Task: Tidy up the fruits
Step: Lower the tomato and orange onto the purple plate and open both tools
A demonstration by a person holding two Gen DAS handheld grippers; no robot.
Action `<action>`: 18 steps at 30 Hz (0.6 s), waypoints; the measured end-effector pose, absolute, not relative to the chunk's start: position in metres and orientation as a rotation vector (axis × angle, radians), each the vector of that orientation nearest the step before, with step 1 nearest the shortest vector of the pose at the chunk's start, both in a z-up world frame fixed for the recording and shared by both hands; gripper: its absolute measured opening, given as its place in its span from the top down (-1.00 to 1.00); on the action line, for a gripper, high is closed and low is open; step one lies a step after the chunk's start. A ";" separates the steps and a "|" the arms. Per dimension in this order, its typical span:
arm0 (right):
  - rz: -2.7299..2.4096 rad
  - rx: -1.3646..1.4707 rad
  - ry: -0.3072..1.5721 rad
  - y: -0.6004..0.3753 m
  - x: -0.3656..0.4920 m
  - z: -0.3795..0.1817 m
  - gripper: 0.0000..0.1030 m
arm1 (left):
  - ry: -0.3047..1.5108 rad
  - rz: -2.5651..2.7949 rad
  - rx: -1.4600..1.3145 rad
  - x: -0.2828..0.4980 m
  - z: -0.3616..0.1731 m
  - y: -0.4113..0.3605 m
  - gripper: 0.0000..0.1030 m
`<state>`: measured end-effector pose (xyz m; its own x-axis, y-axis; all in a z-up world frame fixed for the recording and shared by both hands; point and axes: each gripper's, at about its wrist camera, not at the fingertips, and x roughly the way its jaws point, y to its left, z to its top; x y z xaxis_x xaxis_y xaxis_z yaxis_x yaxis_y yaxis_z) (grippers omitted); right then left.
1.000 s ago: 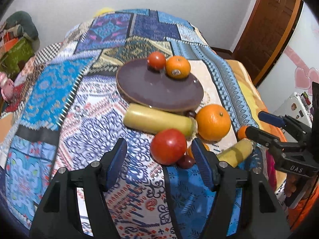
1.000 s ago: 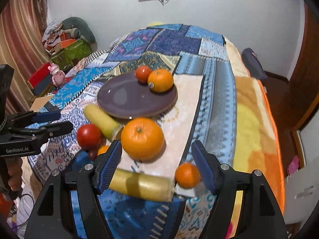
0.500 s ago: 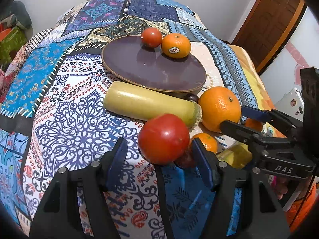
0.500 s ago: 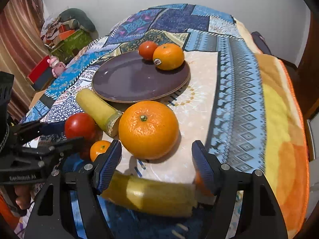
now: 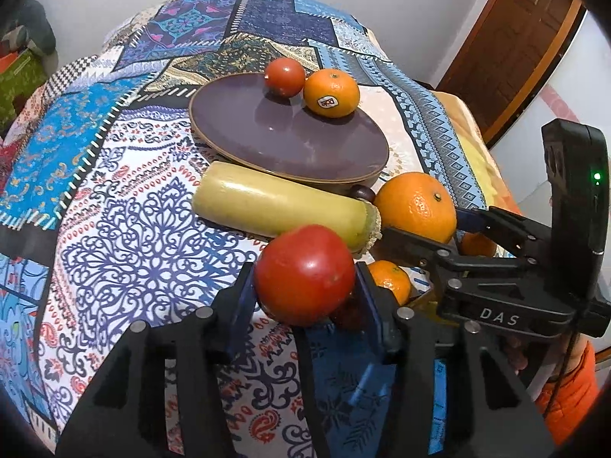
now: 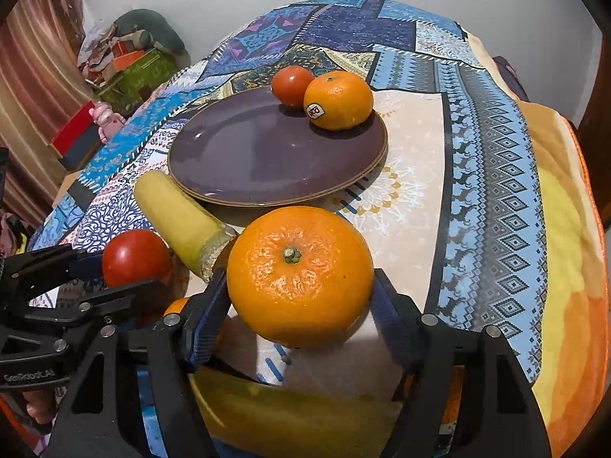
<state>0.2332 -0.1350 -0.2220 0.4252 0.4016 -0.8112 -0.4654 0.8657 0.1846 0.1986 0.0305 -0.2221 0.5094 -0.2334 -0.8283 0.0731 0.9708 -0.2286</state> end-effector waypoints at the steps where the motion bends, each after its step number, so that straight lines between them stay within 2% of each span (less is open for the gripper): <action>1: 0.544 -0.070 0.991 -0.136 0.232 -0.222 -0.31 | 1.018 -0.183 -0.169 0.197 -0.221 0.031 0.03; 18: 0.551 -0.029 0.911 -0.147 0.235 -0.184 -0.29 | 0.881 -0.148 -0.158 0.195 -0.160 0.054 0.04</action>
